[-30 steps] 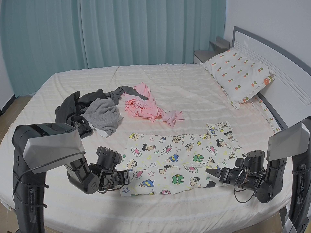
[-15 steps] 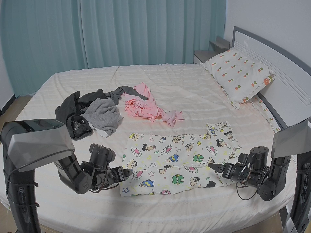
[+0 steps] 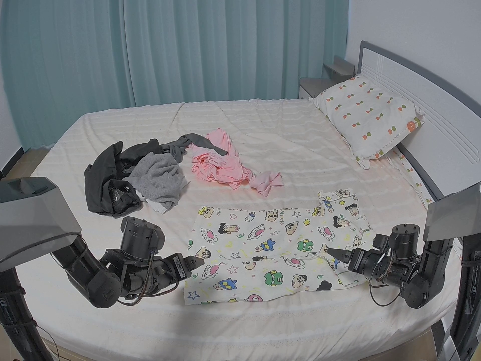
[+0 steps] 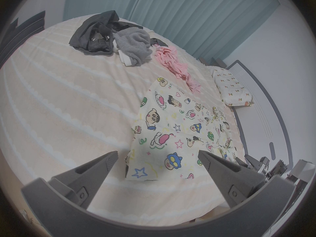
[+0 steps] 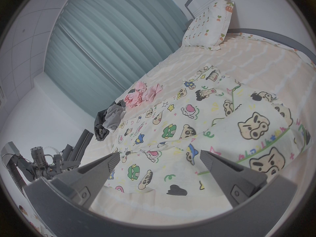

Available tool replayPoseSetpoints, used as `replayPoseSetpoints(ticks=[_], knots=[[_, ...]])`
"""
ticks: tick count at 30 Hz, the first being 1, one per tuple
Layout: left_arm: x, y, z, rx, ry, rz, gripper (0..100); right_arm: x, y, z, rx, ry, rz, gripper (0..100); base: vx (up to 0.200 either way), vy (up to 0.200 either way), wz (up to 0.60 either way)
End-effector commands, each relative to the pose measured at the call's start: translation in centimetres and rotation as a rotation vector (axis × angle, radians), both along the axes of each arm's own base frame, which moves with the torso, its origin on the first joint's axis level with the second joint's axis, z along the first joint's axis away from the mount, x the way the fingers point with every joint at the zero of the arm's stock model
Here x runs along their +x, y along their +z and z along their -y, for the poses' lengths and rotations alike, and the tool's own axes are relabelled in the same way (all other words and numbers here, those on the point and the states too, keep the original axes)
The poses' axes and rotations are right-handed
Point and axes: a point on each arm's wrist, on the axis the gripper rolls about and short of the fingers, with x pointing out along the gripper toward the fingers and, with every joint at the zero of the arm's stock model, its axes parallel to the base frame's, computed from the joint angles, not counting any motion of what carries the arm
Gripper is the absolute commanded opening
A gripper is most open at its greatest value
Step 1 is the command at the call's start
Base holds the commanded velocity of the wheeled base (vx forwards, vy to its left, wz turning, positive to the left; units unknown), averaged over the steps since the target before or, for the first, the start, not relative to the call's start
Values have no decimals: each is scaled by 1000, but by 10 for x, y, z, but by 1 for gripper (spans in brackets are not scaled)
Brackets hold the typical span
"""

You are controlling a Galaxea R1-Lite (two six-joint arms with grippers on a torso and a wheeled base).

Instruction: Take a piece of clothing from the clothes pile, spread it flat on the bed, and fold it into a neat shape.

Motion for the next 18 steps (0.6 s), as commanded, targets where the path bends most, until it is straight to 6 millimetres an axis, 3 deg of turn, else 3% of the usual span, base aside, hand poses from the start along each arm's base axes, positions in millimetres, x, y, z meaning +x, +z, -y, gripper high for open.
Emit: replayPoseSetpoints(ticks=[1,6,18], knots=[[-2,2,3,-2,-9,7,100,0,0,0,0,0,-1,100,0,-200,0],[-3,1,2,2,-7,4,100,0,0,0,0,2,-1,100,0,-200,0],[-2,2,4,1,-7,9,100,-1,-1,-1,-1,5,-6,100,0,0,0]])
